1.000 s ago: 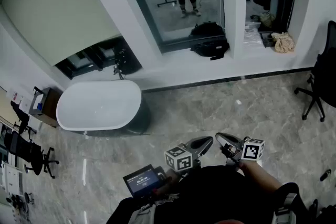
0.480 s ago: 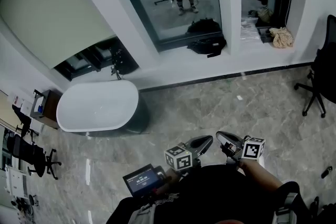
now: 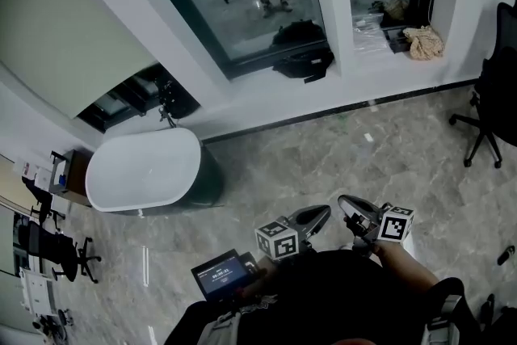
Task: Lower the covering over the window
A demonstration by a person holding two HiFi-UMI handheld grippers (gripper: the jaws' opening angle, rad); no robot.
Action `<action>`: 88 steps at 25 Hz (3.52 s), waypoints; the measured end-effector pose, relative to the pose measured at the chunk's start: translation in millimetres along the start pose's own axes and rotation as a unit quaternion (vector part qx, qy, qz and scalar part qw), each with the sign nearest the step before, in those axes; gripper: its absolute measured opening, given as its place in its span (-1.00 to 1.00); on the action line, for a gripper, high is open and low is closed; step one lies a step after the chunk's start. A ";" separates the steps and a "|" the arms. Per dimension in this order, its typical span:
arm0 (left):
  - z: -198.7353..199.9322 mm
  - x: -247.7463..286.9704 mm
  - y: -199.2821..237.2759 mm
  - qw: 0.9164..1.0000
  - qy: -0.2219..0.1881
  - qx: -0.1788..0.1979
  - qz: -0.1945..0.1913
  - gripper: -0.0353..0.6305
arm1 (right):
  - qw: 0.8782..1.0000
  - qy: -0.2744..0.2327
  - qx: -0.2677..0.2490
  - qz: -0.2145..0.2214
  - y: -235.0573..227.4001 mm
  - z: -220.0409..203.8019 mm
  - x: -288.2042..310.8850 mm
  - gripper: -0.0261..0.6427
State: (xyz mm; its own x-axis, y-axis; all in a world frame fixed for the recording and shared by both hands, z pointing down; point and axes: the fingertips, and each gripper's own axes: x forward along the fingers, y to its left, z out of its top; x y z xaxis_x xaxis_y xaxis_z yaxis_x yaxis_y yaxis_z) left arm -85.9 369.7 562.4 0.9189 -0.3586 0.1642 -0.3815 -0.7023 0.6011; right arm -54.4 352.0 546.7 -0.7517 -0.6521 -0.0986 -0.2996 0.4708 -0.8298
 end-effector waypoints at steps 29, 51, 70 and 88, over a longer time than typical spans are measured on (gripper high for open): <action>276.3 181.2 322.7 0.999 -0.018 -0.045 -0.013 -0.88 | 0.991 -0.079 -0.062 -0.092 -201.6 276.0 204.9 -0.85; 656.6 432.5 379.4 0.954 -0.230 0.194 0.014 -0.35 | 0.996 -0.001 -0.073 -0.048 -362.2 499.6 211.0 -0.86; 690.8 472.9 344.2 0.942 -0.160 0.232 -0.183 -0.86 | 0.979 -0.127 -0.066 -0.148 -371.9 514.1 219.4 -0.92; 215.5 369.5 508.2 0.939 0.304 0.158 -0.019 -0.84 | 0.899 -0.143 -0.402 0.100 -80.0 692.5 373.1 -0.57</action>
State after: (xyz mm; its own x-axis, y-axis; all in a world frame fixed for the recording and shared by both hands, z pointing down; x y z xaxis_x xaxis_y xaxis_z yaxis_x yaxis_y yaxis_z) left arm 38.2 -252.3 760.0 0.7835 0.0203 0.6211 -0.2695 -0.8894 0.3691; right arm 95.9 -340.5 196.0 -0.6898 -0.5794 -0.4341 -0.5901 0.7973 -0.1265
